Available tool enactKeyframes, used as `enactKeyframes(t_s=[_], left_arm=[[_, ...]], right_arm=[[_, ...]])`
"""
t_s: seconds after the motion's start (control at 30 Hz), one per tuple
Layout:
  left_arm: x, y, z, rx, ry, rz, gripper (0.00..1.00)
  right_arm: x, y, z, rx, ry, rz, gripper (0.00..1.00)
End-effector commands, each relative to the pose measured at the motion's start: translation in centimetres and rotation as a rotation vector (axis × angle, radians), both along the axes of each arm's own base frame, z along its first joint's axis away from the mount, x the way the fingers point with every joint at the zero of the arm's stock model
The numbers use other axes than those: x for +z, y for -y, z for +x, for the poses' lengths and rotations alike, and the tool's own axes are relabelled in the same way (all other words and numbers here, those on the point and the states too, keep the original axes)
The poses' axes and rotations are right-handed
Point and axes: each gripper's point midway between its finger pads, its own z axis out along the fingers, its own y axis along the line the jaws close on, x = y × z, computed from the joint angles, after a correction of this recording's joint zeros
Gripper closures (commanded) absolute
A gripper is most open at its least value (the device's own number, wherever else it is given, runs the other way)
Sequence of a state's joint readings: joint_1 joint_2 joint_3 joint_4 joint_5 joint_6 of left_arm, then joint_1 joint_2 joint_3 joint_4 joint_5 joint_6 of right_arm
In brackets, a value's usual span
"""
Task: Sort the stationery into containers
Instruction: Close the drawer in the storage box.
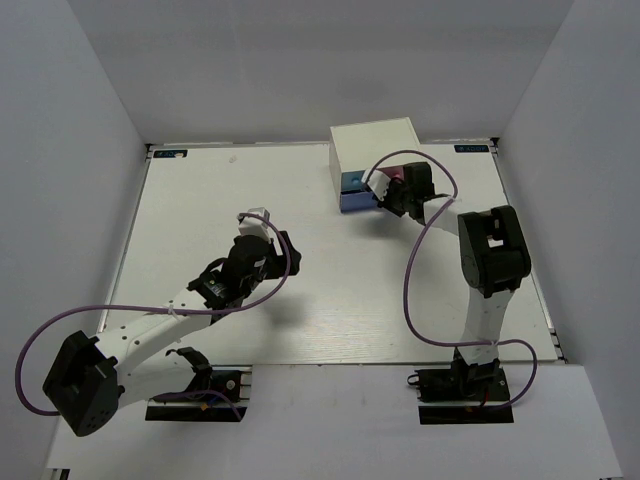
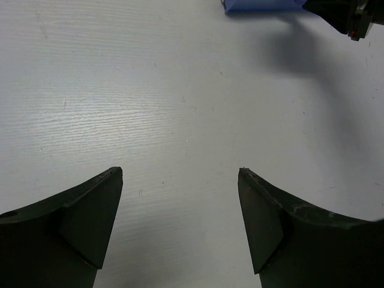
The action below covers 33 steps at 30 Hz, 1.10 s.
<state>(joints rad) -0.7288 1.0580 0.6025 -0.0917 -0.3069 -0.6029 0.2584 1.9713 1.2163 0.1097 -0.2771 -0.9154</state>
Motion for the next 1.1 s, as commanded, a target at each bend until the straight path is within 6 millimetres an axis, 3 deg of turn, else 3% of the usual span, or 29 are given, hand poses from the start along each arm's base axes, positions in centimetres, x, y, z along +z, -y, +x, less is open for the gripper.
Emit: enactKeyframes(t_s=[0.0, 0.3, 0.53, 0.6, 0.73, 0.77, 0.8, 0.83, 0.87, 0.93, 1.07], left_arm=[[0.3, -0.5, -0.2, 0.015, 0.004, -0.002, 0.12], [0.3, -0.4, -0.2, 0.019, 0.001, -0.010, 0.11], [-0.3, -0.4, -0.2, 0.019, -0.012, 0.003, 0.11], [-0.2, -0.3, 0.0, 0.019, -0.012, 0.003, 0.11], [0.0, -0.2, 0.1, 0.019, -0.004, -0.004, 0.11], [-0.5, -0.3, -0.1, 0.019, -0.013, 0.004, 0.11], [-0.3, -0.2, 0.0, 0.019, -0.005, -0.003, 0.11], [-0.8, -0.4, -0.1, 0.019, -0.013, 0.004, 0.11], [-0.6, -0.3, 0.0, 0.019, -0.005, -0.003, 0.11], [-0.4, -0.2, 0.1, 0.019, 0.001, -0.009, 0.11], [-0.6, -0.2, 0.1, 0.019, 0.001, -0.010, 0.10]], right_arm=[[3.3, -1.5, 3.0, 0.021, 0.149, 0.007, 0.84], [2.9, -1.7, 3.2, 0.031, 0.182, -0.006, 0.74], [4.3, -1.5, 3.4, 0.014, 0.263, 0.008, 0.64], [3.8, -2.1, 2.0, 0.071, 0.217, 0.041, 0.66], [4.6, -4.0, -5.0, 0.286, 0.099, 0.141, 0.72], [4.6, -3.3, -5.7, 0.301, 0.090, 0.142, 0.75], [6.0, -3.5, -6.4, 0.317, 0.112, 0.174, 0.77], [5.3, -3.3, -7.4, 0.295, 0.073, 0.197, 0.80], [6.5, -2.5, -7.6, 0.250, 0.085, 0.230, 0.82], [6.3, -0.9, -7.5, 0.138, 0.040, 0.265, 0.88], [7.9, 3.2, -6.3, -0.109, 0.040, 0.325, 1.00]])
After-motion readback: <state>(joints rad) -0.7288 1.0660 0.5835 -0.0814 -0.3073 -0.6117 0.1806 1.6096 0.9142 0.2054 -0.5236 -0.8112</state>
